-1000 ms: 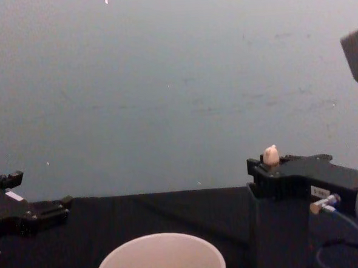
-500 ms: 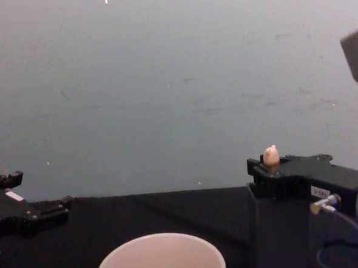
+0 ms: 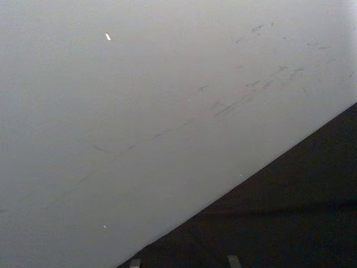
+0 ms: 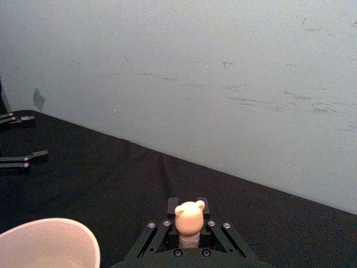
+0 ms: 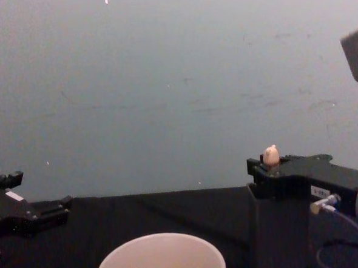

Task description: Pick up the stirring spoon with one hand, stir inside the cup, then place it back in its original position.

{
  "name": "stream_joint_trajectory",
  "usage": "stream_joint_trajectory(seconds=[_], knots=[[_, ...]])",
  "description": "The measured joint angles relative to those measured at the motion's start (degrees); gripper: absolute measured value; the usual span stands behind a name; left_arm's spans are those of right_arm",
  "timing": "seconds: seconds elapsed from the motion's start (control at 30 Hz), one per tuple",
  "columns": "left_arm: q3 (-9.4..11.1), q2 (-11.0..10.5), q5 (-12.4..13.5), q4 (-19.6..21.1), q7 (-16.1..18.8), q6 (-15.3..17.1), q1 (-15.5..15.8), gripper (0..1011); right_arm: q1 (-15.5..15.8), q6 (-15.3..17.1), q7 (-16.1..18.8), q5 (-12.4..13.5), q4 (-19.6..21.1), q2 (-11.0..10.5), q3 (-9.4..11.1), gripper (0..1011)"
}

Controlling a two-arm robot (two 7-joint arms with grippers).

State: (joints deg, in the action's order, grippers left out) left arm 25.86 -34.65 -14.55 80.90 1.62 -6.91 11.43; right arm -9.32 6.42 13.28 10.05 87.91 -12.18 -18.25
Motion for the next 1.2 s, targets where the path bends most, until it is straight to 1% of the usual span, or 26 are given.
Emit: stream_joint_trajectory(seconds=[0.4,0.47,0.57,0.6,0.63,0.67,0.7,0.77,0.8,0.83,0.9,0.93,0.97,1.03,1.07,1.17,1.2], knots=[[0.00,0.00,0.00,0.00,0.00,0.00,0.00,1001,0.00,0.00,0.00,0.07,0.00,0.00,0.00,188],[0.00,0.00,0.00,0.00,0.00,0.00,0.00,1001,0.00,0.00,0.00,0.07,0.00,0.00,0.00,215],[0.00,0.00,0.00,0.00,0.00,0.00,0.00,1001,0.00,0.00,0.00,0.07,0.00,0.00,0.00,309],[0.00,0.00,0.00,0.00,0.00,0.00,0.00,1001,0.00,0.00,0.00,0.07,0.00,0.00,0.00,365],[0.00,0.00,0.00,0.00,0.00,0.00,0.00,1001,0.00,0.00,0.00,0.07,0.00,0.00,0.00,365],[0.00,0.00,0.00,0.00,0.00,0.00,0.00,1001,0.00,0.00,0.00,0.07,0.00,0.00,0.00,407],[0.00,0.00,0.00,0.00,0.00,0.00,0.00,1001,0.00,0.00,0.00,0.07,0.00,0.00,0.00,421],[0.00,0.00,0.00,0.00,0.00,0.00,0.00,1001,0.00,0.00,0.00,0.07,0.00,0.00,0.00,509],[0.00,0.00,0.00,0.00,0.00,0.00,0.00,1002,0.00,0.00,0.00,0.07,0.00,0.00,0.00,529],[0.00,0.00,0.00,0.00,0.00,0.00,0.00,1001,0.00,0.00,0.00,0.07,0.00,0.00,0.00,591],[0.00,0.00,0.00,0.00,0.00,0.00,0.00,1001,0.00,0.00,0.00,0.06,0.00,0.00,0.00,625],[0.00,0.00,0.00,0.00,0.00,0.00,0.00,1001,0.00,0.00,0.00,0.06,0.00,0.00,0.00,656],[0.00,0.00,0.00,0.00,0.00,0.00,0.00,1001,0.00,0.00,0.00,0.06,0.00,0.00,0.00,712],[0.00,0.00,0.00,0.00,0.00,0.00,0.00,1001,0.00,0.00,0.00,0.06,0.00,0.00,0.00,752],[0.00,0.00,0.00,0.00,0.00,0.00,0.00,1001,0.00,0.00,0.00,0.06,0.00,0.00,0.00,808],[0.00,0.00,0.00,0.00,0.00,0.00,0.00,1001,0.00,0.00,0.00,0.06,0.00,0.00,0.00,863],[0.00,0.00,0.00,0.00,0.01,0.00,0.00,1001,0.00,0.00,0.00,0.06,0.00,0.00,0.00,913]])
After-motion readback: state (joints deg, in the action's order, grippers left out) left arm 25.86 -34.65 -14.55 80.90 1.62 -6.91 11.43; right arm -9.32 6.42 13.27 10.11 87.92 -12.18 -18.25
